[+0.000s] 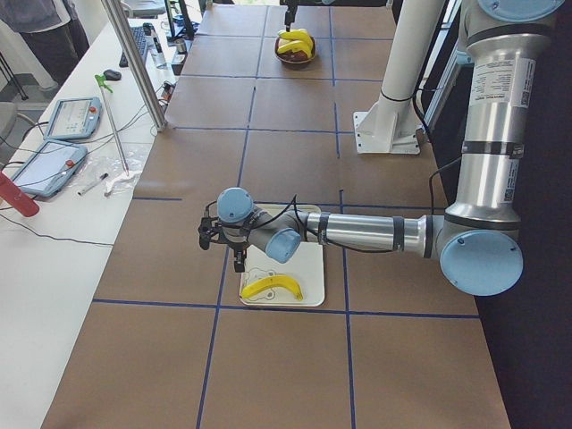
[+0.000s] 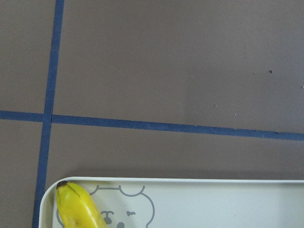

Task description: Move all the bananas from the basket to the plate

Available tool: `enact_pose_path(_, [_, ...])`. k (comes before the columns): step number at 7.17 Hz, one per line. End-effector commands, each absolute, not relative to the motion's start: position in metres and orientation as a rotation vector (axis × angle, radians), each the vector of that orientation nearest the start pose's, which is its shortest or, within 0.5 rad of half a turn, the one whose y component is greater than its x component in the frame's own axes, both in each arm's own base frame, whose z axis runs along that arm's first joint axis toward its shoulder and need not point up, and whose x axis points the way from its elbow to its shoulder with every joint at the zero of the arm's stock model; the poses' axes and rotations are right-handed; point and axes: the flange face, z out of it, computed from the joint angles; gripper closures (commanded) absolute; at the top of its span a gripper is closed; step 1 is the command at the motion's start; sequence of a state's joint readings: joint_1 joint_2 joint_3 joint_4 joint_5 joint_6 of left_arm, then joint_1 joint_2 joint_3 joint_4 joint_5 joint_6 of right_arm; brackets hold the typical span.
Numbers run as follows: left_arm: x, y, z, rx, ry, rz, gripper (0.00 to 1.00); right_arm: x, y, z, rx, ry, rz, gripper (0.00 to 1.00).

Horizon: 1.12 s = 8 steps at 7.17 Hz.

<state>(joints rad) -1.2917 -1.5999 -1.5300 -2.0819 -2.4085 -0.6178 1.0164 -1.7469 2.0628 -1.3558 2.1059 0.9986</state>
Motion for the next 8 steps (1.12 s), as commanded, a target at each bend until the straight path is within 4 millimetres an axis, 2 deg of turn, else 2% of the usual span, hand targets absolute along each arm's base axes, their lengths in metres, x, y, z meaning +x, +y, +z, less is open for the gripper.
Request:
enact_pose_path(1, [0.087,-0.520,0.601,0.075,0.939,-0.102,0.00,-0.178,-0.383,0.500,0.009,-0.740,0.309,0.01])
enact_pose_path(4, [0.087,-0.520,0.599,0.081,0.938,-0.101,0.00,-0.202,-0.377,0.523,-0.004,-0.682,0.272,0.06])
enact_pose_path(5, [0.088,-0.520,0.599,0.080,0.938,-0.100,0.00,-0.209,-0.375,0.526,-0.006,-0.675,0.258,0.07])
enact_pose_path(7, [0.087,-0.520,0.599,0.081,0.938,-0.101,0.00,-0.212,-0.373,0.527,-0.011,-0.672,0.252,0.18])
enact_pose_path(8, [0.087,-0.520,0.598,0.082,0.938,-0.100,0.00,-0.214,-0.373,0.529,-0.016,-0.672,0.248,0.33])
